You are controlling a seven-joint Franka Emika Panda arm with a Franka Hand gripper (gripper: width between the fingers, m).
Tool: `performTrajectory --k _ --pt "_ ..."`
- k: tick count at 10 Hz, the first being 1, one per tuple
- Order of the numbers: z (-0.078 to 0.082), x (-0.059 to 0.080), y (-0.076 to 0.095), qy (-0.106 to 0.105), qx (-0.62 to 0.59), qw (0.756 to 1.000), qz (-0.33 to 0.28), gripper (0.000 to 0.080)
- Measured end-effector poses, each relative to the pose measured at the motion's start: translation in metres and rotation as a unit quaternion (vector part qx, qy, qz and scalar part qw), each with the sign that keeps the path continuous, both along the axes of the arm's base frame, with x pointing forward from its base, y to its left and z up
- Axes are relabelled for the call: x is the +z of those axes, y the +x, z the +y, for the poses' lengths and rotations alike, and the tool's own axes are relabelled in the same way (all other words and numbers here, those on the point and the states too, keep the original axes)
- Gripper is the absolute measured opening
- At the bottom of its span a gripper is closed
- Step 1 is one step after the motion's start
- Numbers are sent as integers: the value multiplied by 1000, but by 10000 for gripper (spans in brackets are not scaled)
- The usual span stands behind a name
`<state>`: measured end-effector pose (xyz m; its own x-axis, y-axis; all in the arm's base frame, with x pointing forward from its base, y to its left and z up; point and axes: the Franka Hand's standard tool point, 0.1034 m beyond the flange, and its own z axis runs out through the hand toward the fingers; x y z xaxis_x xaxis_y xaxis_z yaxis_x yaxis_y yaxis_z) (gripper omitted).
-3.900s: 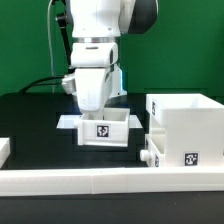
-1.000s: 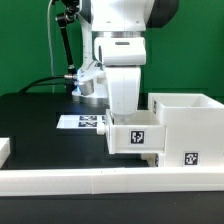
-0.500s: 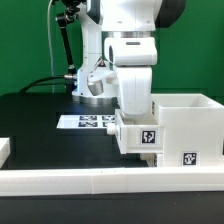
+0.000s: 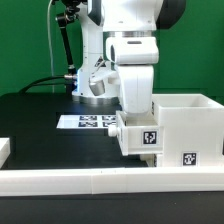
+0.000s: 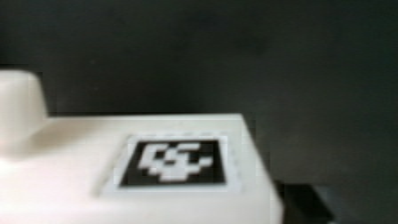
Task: Assemble drawer
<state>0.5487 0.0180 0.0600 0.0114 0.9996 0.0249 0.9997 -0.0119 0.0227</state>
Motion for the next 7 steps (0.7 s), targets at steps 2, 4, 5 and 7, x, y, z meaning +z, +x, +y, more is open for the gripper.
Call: performTrajectory --k 2,4,5,7 --pt "0 14 2 -4 2 1000 4 538" --pt "-5 33 4 -11 1 1000 5 618" --pt "-11 43 7 -14 0 1000 6 643" --pt "-30 53 14 -19 9 1000 10 648"
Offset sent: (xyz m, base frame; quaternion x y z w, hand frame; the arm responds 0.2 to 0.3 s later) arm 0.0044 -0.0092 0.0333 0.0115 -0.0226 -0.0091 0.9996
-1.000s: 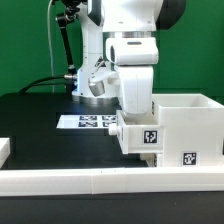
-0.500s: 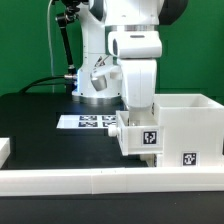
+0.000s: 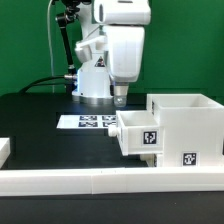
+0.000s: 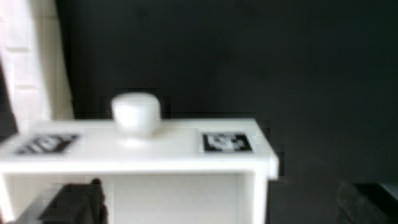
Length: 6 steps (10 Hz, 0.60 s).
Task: Assemble drawer
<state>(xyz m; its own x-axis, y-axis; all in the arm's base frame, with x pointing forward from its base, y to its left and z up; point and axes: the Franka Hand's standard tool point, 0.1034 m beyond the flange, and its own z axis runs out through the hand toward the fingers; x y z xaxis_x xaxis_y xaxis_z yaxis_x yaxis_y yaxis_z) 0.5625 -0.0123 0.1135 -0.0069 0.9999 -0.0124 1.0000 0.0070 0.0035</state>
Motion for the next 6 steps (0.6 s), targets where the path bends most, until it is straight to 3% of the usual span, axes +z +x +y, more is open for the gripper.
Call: performTrajectory --k 4,5,6 --pt "-14 -4 1 4 2 1000 3 649" --pt "-23 -12 5 32 11 999 5 649" --pt "-31 -18 16 43 5 999 7 649"
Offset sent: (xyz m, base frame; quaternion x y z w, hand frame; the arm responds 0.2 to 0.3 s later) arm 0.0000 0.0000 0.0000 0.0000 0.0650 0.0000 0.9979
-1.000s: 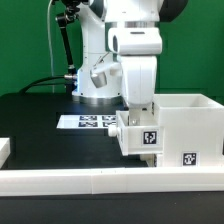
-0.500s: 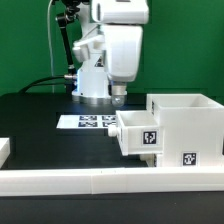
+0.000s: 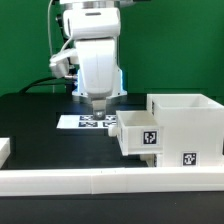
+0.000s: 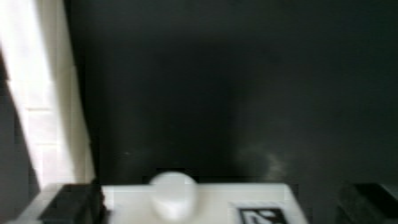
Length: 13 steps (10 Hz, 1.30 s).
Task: Assemble drawer
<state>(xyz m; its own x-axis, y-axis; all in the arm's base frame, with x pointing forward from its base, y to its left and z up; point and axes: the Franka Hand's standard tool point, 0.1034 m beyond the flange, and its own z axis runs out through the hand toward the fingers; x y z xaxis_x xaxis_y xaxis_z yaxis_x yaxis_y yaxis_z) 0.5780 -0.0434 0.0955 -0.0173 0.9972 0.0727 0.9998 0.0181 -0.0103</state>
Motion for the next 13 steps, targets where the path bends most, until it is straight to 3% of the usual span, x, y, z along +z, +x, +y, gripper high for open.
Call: performTrajectory --k 2,4,7,12,13 --pt "-10 -10 13 42 10 999 5 649" --pt "-5 -25 17 62 8 998 8 649" --pt "16 -36 15 69 3 998 16 649" --pt "60 -35 21 71 -27 997 20 649" --pt "63 -35 22 69 -29 997 21 649"
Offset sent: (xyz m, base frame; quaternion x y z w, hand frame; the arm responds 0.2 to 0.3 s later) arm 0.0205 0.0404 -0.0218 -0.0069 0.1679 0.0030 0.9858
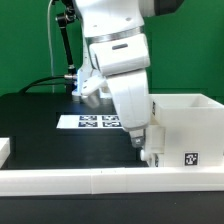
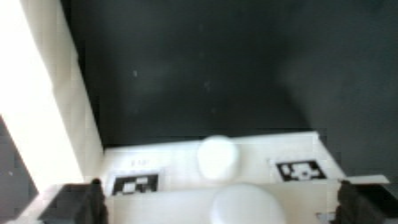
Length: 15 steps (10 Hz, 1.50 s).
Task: Assemble drawer
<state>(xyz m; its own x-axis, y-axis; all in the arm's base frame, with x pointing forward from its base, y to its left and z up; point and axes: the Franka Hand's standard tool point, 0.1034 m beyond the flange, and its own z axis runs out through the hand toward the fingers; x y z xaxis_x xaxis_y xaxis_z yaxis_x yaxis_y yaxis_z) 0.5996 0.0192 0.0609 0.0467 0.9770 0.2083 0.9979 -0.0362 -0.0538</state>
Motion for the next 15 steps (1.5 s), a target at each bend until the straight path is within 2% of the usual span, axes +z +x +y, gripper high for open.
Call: performTrajectory --k 3,10,12,15 --pt "0 -1 0 -16 0 1000 1 649" --pt "0 -2 -3 -15 22 1000 -1 649" --pt "12 0 -3 -11 36 999 -3 649" --pt "18 2 0 -21 24 999 -3 649"
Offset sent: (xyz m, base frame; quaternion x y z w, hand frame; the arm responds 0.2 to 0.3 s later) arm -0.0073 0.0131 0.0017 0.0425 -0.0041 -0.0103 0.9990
